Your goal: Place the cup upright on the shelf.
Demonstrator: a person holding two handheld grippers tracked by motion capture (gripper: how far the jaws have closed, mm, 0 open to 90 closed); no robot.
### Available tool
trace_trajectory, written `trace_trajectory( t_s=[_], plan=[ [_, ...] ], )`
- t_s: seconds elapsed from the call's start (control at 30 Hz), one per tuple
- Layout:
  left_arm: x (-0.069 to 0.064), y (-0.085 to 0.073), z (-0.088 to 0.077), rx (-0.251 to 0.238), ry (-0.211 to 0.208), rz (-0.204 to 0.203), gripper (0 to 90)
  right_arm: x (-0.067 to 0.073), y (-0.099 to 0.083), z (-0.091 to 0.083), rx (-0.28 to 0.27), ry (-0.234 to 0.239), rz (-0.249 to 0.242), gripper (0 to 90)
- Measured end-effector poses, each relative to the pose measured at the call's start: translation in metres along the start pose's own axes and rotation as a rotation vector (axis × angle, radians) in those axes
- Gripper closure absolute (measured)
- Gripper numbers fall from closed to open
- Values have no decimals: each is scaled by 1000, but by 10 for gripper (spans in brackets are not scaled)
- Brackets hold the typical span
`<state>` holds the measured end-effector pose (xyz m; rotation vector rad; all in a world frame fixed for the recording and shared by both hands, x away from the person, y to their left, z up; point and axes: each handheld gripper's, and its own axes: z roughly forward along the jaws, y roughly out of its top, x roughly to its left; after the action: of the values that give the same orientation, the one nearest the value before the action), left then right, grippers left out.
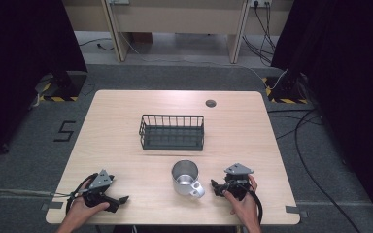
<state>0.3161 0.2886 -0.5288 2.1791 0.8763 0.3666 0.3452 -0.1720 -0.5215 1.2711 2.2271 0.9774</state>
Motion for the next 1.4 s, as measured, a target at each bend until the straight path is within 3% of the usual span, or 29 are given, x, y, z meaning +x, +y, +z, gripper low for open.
trace_trajectory(
  t_s=[0.37, 0.73, 1.07, 1.4],
  plan=[
    [0, 0, 0, 0, -1, 1, 0, 5, -2, -15, -78, 42, -12, 160],
    [0, 0, 0, 0, -1, 1, 0, 25, -9, -44, -129, 91, -70, 160],
    [0, 0, 0, 0, -1, 1, 0, 43, -9, -60, -141, 129, -124, 159],
    [0, 0, 0, 0, -2, 1, 0, 61, -7, -67, -182, 172, -144, 156]
  ],
)
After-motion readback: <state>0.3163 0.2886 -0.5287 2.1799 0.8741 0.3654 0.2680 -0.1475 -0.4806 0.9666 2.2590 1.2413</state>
